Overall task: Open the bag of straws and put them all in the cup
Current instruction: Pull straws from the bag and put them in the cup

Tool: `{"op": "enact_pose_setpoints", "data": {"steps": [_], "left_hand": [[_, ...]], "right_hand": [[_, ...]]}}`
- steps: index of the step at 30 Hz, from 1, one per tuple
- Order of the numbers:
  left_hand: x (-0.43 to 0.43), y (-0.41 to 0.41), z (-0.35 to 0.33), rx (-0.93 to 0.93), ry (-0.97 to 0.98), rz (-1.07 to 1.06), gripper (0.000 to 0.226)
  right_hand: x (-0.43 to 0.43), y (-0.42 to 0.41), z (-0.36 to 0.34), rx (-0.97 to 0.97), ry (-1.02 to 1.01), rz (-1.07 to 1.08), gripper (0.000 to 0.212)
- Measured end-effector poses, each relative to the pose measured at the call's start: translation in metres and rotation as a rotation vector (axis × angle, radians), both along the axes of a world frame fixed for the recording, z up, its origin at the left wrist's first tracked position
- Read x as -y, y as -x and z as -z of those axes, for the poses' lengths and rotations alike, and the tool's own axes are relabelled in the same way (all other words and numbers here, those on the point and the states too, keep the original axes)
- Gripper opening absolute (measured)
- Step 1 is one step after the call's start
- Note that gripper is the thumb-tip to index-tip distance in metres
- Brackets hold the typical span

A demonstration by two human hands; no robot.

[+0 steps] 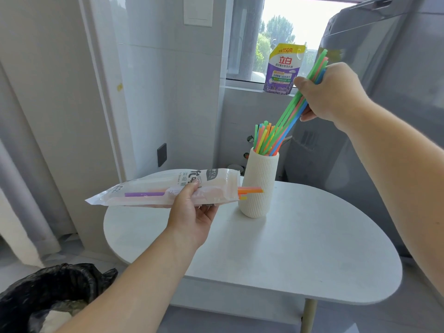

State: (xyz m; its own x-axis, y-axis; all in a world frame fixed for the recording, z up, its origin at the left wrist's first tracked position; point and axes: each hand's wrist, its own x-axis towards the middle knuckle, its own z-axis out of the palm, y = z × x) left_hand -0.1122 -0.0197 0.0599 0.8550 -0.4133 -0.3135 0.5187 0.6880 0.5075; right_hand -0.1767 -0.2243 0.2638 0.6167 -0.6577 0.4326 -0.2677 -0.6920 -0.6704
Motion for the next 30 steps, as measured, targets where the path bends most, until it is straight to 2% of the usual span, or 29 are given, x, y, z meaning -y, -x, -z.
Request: {"op": "enact_pose_setpoints", "data": {"steps": [24, 30], "left_hand": [[-0.0003, -0.0002, 0.002, -0.003, 0.008, 0.016, 0.029], [-0.0011, -0.0008, 0.0028, -0.001, 0.005, 0.001, 0.037]], "right_hand": [[-0.0005, -0.0065, -0.0061, -0.023, 0.041, 0.029, 0.042], [0.0006, -0.0015, -0.0098, 0.008, 0.062, 0.038, 0.033]]}}
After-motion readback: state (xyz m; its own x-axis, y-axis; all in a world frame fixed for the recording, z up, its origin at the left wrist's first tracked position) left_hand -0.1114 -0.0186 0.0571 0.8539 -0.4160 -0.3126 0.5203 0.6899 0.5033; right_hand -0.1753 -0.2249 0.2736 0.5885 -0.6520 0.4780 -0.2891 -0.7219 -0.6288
